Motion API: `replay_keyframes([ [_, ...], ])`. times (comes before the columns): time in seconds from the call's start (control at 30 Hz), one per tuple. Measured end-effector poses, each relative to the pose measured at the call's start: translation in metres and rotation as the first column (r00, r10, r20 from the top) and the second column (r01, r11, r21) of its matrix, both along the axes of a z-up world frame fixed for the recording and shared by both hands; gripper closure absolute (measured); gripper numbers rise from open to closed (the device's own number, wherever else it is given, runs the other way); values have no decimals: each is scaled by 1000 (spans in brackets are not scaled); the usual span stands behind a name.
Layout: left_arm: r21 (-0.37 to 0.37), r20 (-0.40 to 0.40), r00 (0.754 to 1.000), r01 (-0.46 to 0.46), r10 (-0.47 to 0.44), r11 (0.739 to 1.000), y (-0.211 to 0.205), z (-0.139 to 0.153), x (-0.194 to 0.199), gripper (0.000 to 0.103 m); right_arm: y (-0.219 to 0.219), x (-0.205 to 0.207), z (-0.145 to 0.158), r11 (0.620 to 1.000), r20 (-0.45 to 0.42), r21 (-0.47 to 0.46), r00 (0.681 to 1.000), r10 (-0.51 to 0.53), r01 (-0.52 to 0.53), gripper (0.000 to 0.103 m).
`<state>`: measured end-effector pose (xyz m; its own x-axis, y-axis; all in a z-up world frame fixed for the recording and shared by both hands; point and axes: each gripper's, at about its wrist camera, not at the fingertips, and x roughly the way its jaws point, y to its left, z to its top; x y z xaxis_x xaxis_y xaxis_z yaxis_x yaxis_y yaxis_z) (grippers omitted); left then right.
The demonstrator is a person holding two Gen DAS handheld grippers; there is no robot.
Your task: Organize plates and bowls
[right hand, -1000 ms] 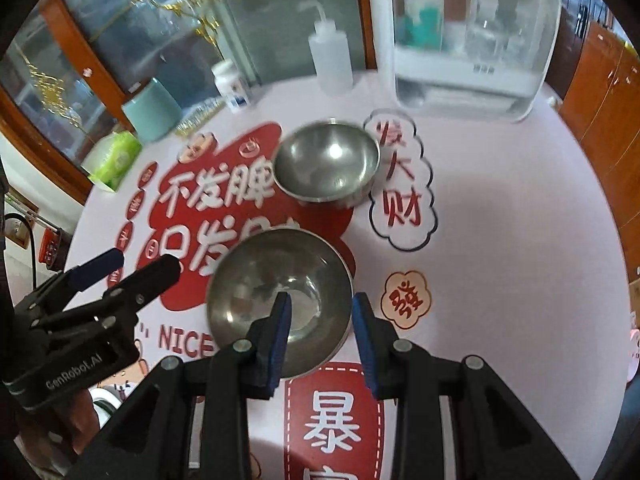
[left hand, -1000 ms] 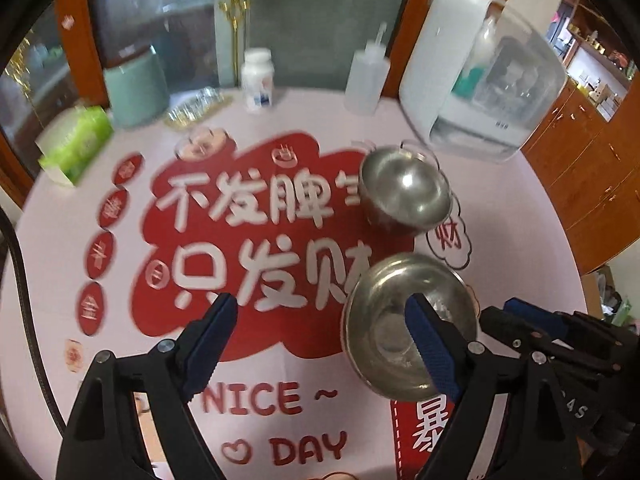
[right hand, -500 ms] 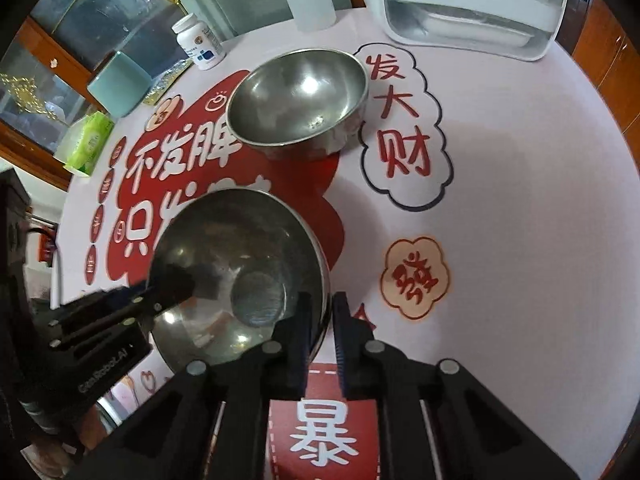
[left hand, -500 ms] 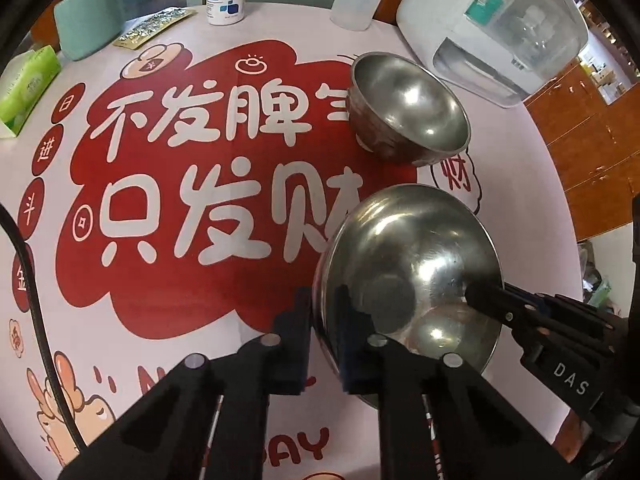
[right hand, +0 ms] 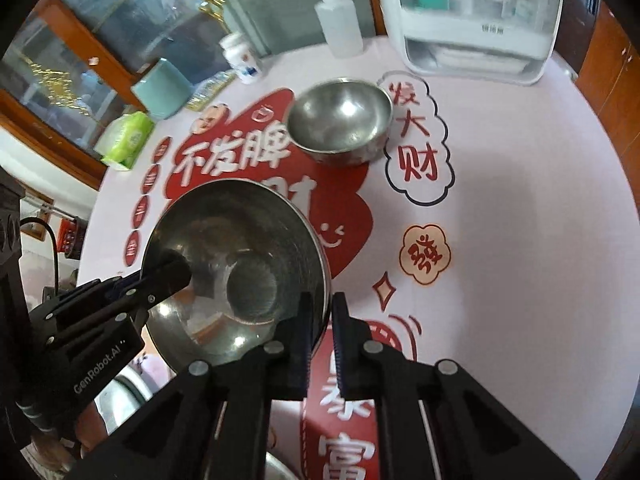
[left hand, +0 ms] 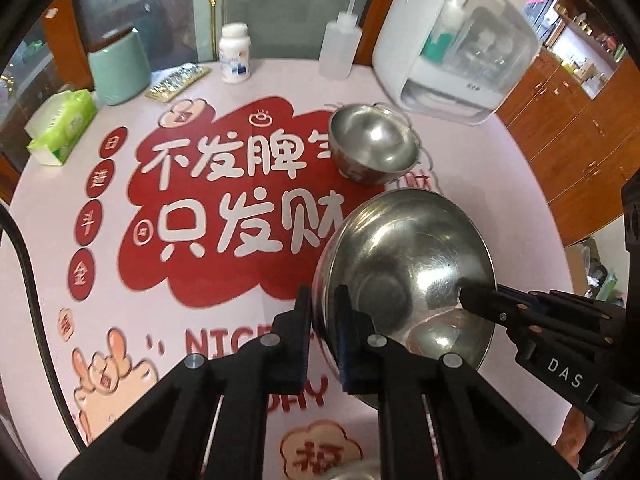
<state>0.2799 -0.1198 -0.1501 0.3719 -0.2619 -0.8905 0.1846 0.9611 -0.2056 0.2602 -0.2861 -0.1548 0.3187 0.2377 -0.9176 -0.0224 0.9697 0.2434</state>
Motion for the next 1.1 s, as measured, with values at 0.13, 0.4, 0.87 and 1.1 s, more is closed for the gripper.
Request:
replay_keyframes([
  [0.13,-25,33,999,-11,12,1000,11,27,-32,93,7,-32,26,1000,40,12,999,28,-29,94],
  [0.4,-26,113,993,-23,25,999,30,67,-112,93,28,-102,59,990,91,-12,986,139,-139,92],
  [0.87,-32,-52,996,-76,74,997,39,0,-208,93,35,-169,30,971,15,-25,971,237,-237,93],
  [1.1,53,-81,993,-82,86,995,29,-33,-222,93,50,-187,-16,953,-83,-105,958,275,-283,94],
])
